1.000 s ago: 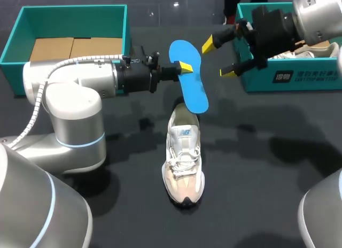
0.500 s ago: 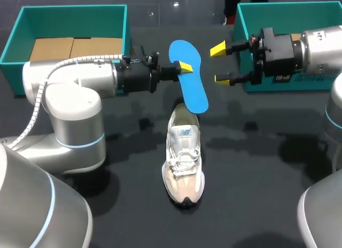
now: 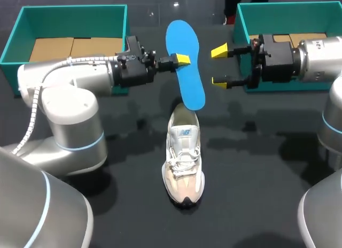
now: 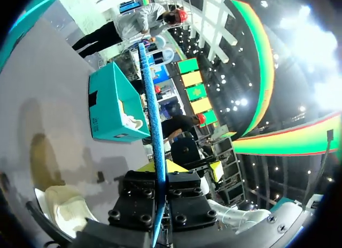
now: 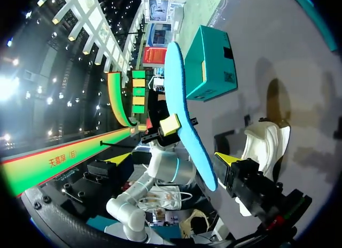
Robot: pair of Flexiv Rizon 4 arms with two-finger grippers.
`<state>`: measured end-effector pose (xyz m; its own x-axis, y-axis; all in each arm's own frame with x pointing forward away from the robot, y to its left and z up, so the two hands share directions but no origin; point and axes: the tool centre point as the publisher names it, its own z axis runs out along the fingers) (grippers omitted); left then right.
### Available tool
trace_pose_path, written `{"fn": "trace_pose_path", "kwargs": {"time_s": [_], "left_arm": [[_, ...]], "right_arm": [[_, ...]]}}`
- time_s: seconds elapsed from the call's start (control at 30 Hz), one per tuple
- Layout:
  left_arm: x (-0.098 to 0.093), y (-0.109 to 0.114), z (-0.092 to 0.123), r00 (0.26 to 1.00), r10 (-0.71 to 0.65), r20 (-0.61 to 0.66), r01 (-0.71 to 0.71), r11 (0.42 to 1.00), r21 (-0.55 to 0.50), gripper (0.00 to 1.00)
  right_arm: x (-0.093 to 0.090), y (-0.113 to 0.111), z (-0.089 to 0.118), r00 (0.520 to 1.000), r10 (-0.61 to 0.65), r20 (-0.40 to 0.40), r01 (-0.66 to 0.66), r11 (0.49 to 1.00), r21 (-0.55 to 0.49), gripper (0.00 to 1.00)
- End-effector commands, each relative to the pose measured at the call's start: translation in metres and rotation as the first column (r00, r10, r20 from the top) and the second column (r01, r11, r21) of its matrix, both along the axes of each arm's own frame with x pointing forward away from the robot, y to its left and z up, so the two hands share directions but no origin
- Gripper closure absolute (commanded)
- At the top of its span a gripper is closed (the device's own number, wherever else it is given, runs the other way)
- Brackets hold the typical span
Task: Take the shoe out of the shoebox, open the shoe tongue, remove and reinsert the insole, then place the shoe into the shoebox
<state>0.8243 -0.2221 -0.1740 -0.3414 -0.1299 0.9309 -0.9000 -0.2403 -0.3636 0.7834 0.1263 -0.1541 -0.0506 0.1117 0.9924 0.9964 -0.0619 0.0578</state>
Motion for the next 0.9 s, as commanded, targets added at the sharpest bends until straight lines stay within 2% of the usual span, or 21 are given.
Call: {"fn": "trace_pose_path", "kwargs": {"time_s": [0.03,0.23,0.33,0.63,0.67,0.77,0.83,0.9], "left_arm": [[-0.005,0.011,0.003,0.986,0.000,0.164,0.007,0.999,-0.042,1.00],[-0.001,0.020,0.013,0.930,-0.037,0.365,0.045,0.999,-0.014,1.00],[-0.001,0.024,0.017,0.856,0.029,0.516,-0.027,1.000,-0.012,1.00],[-0.001,0.024,0.017,0.856,0.029,0.516,-0.027,1.000,-0.012,1.00],[0.000,0.026,0.019,0.839,0.002,0.544,0.009,1.000,-0.017,1.00],[0.001,0.039,0.024,0.729,-0.038,0.683,0.127,0.989,-0.081,1.00],[0.001,0.048,0.026,0.587,-0.025,0.809,0.181,0.978,-0.100,1.00],[0.004,0.053,0.026,0.439,-0.011,0.899,0.170,0.983,-0.071,1.00]], "right_arm": [[0.002,0.002,-0.004,1.000,0.009,0.002,-0.009,1.000,0.020,0.00],[0.003,0.001,-0.008,0.999,0.027,-0.027,-0.026,0.998,0.054,0.00],[0.003,0.001,-0.008,0.999,0.027,-0.027,-0.026,0.998,0.054,0.00],[0.003,0.001,-0.008,0.999,0.027,-0.027,-0.026,0.998,0.054,0.00],[0.003,0.001,-0.008,0.999,0.027,-0.027,-0.026,0.998,0.054,0.00],[0.003,0.001,-0.008,0.999,0.027,-0.027,-0.026,0.998,0.054,0.00],[0.003,0.001,-0.008,0.999,0.027,-0.027,-0.026,0.998,0.054,0.00],[0.003,0.001,-0.008,0.999,0.027,-0.027,-0.026,0.998,0.054,0.00]]}}
